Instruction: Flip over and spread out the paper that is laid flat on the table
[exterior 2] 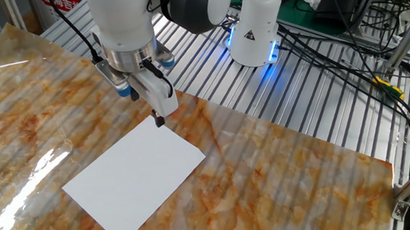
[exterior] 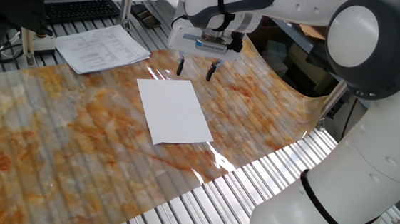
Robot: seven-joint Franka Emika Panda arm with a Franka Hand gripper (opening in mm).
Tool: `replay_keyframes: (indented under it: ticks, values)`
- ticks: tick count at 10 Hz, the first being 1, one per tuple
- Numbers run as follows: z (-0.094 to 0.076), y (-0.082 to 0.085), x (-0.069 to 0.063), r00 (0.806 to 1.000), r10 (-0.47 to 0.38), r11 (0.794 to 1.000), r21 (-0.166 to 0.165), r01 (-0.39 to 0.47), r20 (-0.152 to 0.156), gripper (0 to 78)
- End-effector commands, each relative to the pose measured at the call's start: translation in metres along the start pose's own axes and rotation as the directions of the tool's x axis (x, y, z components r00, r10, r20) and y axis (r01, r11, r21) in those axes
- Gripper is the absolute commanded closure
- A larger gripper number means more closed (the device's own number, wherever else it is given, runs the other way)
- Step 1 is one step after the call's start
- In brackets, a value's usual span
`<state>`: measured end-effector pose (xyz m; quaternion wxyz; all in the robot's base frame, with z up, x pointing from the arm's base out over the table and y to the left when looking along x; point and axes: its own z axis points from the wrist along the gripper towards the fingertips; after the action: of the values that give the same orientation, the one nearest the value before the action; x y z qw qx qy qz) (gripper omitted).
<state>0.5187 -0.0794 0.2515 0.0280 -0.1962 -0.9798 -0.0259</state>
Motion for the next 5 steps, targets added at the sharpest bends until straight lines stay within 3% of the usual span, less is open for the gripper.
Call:
replay_keyframes:
  ticks: [1,5]
  values:
    - [0.010,0.024,0.013,0.974,-0.226,0.970,0.089,0.225,-0.001,0.1]
    - [0.023,0.039,0.021,0.976,-0.218,0.973,0.080,0.217,0.006,0.1]
